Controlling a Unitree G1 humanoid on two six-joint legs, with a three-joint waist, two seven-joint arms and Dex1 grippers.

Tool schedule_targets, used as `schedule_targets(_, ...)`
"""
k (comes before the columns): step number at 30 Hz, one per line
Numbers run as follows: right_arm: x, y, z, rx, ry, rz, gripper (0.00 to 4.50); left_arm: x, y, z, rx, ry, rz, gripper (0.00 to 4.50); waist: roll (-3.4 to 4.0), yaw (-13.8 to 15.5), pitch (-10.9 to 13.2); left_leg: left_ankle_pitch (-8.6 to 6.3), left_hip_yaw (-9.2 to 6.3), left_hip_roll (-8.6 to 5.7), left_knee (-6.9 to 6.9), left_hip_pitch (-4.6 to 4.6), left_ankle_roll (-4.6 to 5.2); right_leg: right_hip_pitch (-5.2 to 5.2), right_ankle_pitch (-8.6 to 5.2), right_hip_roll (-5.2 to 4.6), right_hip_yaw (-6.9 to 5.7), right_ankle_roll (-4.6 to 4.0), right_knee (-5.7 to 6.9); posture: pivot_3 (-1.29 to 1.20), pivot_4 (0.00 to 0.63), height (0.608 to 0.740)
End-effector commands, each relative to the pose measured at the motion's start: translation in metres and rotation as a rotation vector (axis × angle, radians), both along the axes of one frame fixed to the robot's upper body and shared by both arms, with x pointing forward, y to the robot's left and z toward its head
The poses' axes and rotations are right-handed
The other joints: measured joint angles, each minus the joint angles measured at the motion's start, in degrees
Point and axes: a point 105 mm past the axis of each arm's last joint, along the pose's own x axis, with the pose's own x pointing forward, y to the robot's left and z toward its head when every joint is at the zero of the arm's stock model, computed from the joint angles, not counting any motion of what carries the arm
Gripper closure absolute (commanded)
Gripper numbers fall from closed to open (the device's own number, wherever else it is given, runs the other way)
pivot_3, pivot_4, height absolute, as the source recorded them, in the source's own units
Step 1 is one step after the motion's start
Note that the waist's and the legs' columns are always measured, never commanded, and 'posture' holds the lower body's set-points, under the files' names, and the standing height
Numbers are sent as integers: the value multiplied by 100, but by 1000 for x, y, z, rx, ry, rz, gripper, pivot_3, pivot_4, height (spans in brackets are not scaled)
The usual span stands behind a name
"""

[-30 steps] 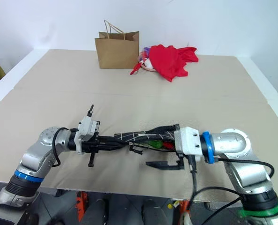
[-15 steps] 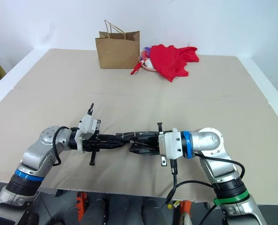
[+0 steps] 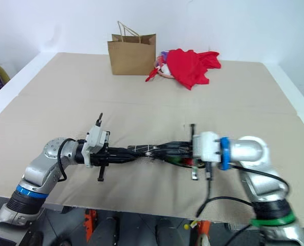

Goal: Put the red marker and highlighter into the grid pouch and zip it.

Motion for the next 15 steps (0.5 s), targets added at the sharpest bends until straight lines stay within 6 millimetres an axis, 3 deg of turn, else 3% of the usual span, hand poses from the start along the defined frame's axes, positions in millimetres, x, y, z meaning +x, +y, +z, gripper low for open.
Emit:
schedule_targets(1,-6,-36,5,-63,-25,-84,4452,0,3,3,6,-43,1,4500,0,-6,0,-1,0,-1,-1,1,1,1,-3,0,0,2,0,0,150,740)
schedule_targets(4,-7,-66,-1,-117,-8,-169,4452,4,5,3,9,-51,16,4500,0,-16,0,-1,0,-1,1,5,2,3,-4,0,0,6,0,0,150,740)
schedule_targets(9,-9,-98,1,-151,4,-270,4452,12,14,-1,46,-68,33,4500,2,-50,1,1,2,-1,3,28,4,26,0,0,1,6,1,0,150,740)
schedule_targets(15,-8,-100,1,-103,53,-309,4452,17,16,-4,66,-64,45,4500,2,-51,1,2,3,-2,4,39,4,41,-1,-1,3,7,1,0,150,740)
